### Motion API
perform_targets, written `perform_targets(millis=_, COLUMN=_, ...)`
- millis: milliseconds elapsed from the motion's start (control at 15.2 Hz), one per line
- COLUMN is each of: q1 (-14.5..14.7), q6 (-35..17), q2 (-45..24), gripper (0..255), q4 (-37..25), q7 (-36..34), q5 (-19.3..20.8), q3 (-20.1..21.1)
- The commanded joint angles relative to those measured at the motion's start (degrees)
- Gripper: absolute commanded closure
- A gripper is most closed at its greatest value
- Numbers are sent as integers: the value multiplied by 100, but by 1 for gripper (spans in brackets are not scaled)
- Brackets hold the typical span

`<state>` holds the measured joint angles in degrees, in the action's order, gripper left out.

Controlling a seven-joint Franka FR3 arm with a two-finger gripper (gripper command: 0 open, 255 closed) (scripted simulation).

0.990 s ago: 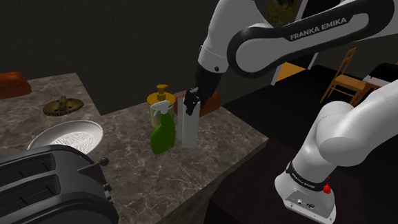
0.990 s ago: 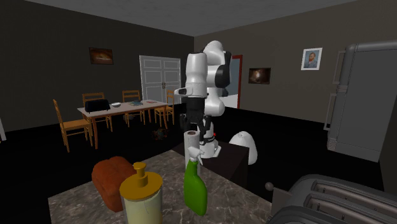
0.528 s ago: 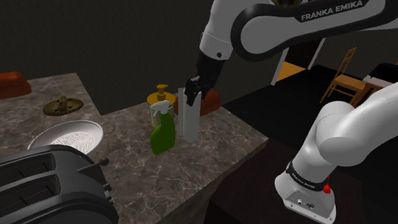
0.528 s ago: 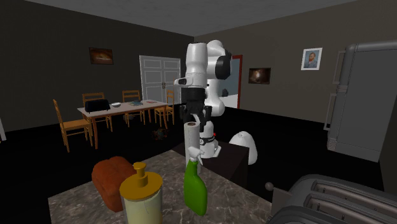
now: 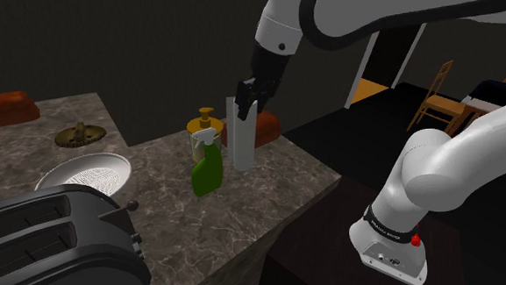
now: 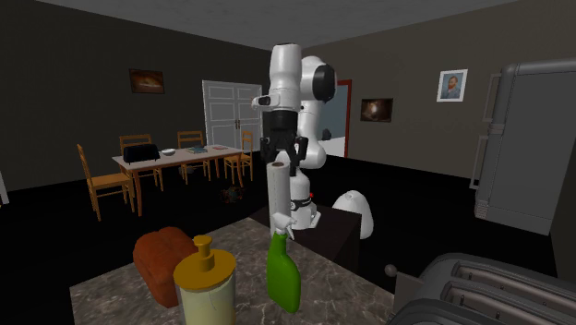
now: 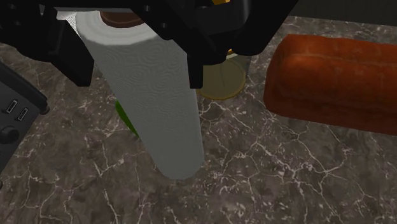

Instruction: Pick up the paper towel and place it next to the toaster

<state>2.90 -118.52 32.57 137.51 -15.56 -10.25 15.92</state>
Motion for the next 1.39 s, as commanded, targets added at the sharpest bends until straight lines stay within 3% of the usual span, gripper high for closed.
perform_targets(millis=0, q1=-9, q6=148, q2=20, gripper=255, q4=-124, q7=8, q5=16, q3=-29)
perform_targets(millis=1320, q1=-96, q6=1649, q2=-144, gripper=255, q4=-1788, q7=-74, q5=171, q3=-164)
